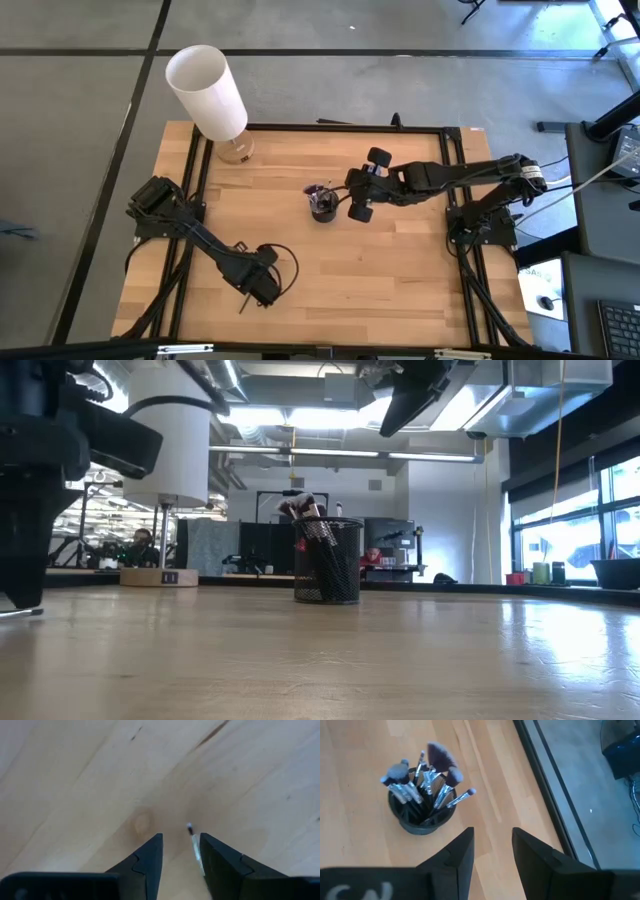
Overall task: Pick & Place Makeup Brushes
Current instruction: Put the eyeshadow brush into the makeup brush holder
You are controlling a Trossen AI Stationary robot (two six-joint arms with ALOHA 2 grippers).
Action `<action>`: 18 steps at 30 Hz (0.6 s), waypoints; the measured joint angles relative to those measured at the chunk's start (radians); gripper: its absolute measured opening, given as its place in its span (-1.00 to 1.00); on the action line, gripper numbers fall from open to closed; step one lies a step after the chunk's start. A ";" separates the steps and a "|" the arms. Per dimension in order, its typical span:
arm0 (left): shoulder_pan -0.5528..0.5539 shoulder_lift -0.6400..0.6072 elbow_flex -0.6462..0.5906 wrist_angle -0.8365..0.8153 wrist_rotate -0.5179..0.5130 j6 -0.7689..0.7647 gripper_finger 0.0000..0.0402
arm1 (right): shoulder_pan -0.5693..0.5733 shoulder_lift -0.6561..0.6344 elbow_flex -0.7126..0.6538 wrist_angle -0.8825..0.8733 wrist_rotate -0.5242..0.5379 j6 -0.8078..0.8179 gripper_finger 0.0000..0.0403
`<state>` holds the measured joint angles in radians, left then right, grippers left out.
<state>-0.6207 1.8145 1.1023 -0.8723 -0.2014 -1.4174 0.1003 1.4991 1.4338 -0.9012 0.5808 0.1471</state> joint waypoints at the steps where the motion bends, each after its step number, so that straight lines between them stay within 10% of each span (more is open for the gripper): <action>1: 0.001 0.000 0.000 0.009 -0.005 0.007 -0.39 | -0.002 0.000 0.000 0.003 0.000 -0.002 -0.34; 18: 0.015 0.042 0.003 0.034 0.022 0.093 -0.95 | -0.005 0.001 0.000 0.010 -0.010 0.014 -0.34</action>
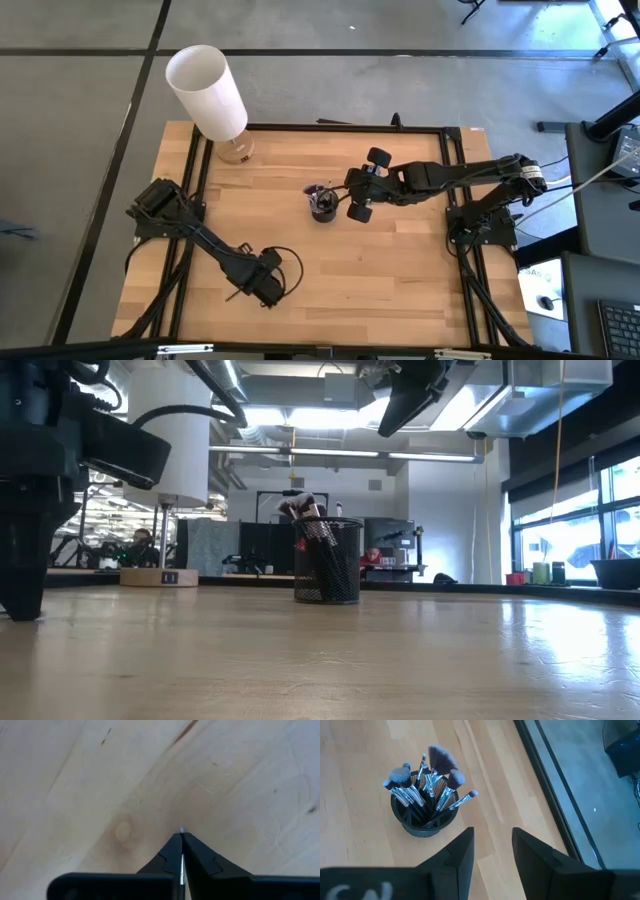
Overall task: Pick & Place Makeup Brushes
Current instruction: Put the eyeshadow brush into the makeup brush holder
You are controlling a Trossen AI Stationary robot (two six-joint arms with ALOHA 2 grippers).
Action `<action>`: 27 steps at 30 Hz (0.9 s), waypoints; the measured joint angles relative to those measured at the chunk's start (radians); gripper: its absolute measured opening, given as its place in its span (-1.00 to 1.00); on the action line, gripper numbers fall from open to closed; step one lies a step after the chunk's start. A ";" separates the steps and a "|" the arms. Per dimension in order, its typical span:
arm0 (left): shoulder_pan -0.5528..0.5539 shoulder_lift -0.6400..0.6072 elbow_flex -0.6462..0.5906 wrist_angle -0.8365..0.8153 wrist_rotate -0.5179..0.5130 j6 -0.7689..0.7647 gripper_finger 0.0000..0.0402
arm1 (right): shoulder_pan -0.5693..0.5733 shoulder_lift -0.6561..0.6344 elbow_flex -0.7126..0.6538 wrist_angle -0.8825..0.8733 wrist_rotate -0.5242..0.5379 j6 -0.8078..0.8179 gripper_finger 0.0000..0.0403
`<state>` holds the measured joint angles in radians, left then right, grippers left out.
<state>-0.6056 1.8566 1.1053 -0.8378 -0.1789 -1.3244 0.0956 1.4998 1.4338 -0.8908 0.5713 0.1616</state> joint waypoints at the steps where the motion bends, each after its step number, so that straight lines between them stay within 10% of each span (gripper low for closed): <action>1: 0.002 0.000 0.000 0.000 0.002 0.015 -0.97 | 0.000 0.000 0.000 0.000 0.000 0.000 -0.34; 8: 0.030 -0.043 0.003 -0.037 -0.122 0.099 -0.97 | 0.000 0.000 0.000 -0.045 0.001 0.011 -0.34; 18: 0.103 -0.338 0.046 0.074 -0.867 0.377 -0.98 | -0.023 -0.026 -0.005 -0.047 0.013 -0.003 -0.34; 27: 0.246 -0.388 0.001 0.467 -0.928 0.779 -0.98 | -0.022 -0.275 -0.351 0.176 0.003 0.103 -0.34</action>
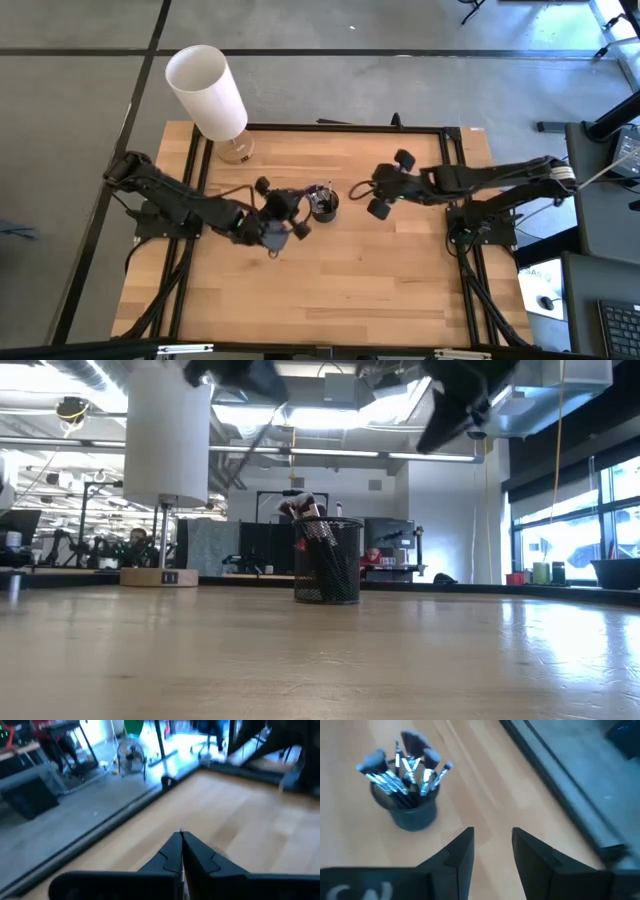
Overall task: Pick & Place Makeup Brushes
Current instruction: Put the eyeshadow brush into the makeup brush holder
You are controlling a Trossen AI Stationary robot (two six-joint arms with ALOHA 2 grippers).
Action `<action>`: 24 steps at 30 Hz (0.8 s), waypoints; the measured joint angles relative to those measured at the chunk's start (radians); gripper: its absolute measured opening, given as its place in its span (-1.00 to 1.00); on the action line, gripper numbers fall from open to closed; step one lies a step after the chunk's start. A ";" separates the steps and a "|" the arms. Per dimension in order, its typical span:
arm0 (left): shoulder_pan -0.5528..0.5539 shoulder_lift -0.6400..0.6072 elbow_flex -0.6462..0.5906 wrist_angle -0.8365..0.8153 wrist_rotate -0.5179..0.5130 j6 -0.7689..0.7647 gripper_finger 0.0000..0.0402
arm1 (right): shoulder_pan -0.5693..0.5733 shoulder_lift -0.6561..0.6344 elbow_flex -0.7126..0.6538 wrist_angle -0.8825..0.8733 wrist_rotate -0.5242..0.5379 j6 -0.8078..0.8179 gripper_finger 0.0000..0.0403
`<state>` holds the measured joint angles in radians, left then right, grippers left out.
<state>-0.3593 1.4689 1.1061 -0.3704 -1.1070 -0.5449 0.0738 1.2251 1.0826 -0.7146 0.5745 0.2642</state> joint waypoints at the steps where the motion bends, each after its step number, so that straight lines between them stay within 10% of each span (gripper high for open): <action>1: 0.013 0.000 0.000 0.069 0.000 0.061 -0.98 | 0.000 -0.035 -0.067 0.066 -0.013 0.018 -0.34; 11: 0.135 0.048 0.001 0.595 0.242 0.410 -0.98 | 0.070 -0.156 -0.583 0.670 -0.181 0.150 -0.34; 24: 0.216 0.299 0.001 0.794 0.265 0.271 -0.97 | 0.238 -0.158 -0.644 0.695 -0.152 0.201 -0.34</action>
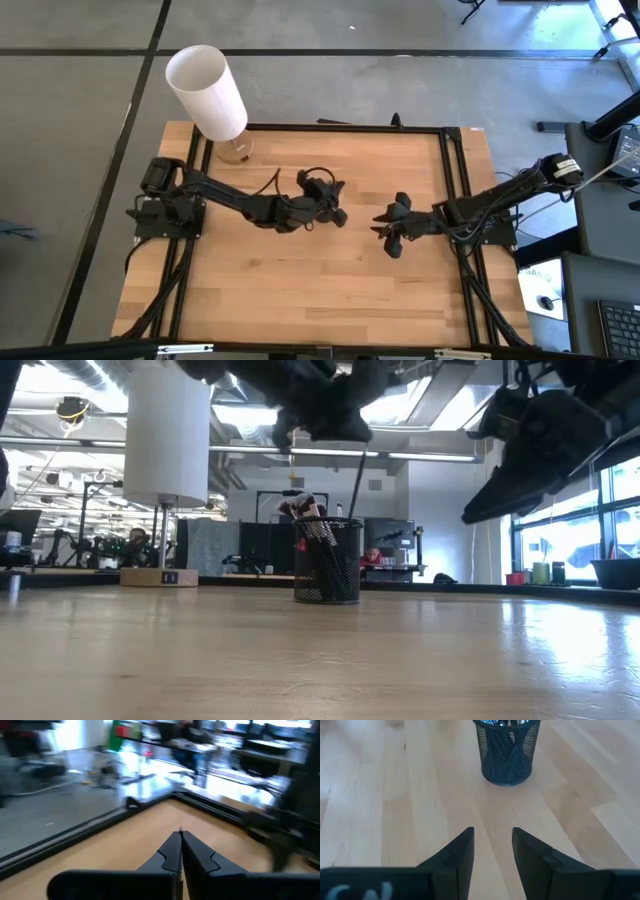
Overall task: Pick & Place Makeup Brushes
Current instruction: Put the eyeshadow brush into the makeup brush holder, then return to home position
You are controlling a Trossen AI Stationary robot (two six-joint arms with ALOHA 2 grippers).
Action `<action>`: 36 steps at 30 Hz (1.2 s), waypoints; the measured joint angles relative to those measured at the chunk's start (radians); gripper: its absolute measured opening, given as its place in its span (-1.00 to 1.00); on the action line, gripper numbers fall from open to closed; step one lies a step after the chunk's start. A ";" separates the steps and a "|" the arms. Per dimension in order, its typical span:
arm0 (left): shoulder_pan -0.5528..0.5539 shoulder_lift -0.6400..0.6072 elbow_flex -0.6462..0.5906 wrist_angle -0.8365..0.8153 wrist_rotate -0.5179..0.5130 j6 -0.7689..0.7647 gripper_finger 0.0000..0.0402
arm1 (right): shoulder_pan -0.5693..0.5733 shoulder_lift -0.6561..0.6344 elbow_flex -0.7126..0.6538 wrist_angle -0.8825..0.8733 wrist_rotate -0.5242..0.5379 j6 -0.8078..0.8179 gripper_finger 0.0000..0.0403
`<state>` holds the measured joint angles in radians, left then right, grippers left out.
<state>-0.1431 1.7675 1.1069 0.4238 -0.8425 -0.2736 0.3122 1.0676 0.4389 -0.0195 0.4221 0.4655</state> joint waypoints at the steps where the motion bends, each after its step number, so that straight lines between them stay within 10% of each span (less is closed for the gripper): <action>1: -0.003 0.004 0.000 -0.001 -0.048 -0.016 -0.97 | 0.011 0.000 0.000 0.000 0.012 0.000 -0.34; 7: -0.022 0.005 0.000 -0.092 -0.266 -0.092 -0.94 | 0.039 0.000 0.000 0.001 0.065 -0.001 -0.34; 26: -0.033 -0.043 0.000 -0.459 -0.283 -0.394 -0.56 | 0.017 0.000 0.000 0.082 0.056 0.119 -0.28; 32: -0.060 -0.169 0.000 -0.590 -0.180 -0.286 -0.47 | -0.007 0.001 0.000 0.299 0.135 -0.125 -0.21; 36: -0.076 -0.250 -0.058 -0.519 -0.069 -0.152 -0.54 | -0.030 0.001 0.000 0.450 -0.076 -0.351 -0.27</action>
<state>-0.2193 1.5171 1.0489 -0.0951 -0.9118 -0.4254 0.2823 1.0683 0.4389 0.4306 0.3461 0.1142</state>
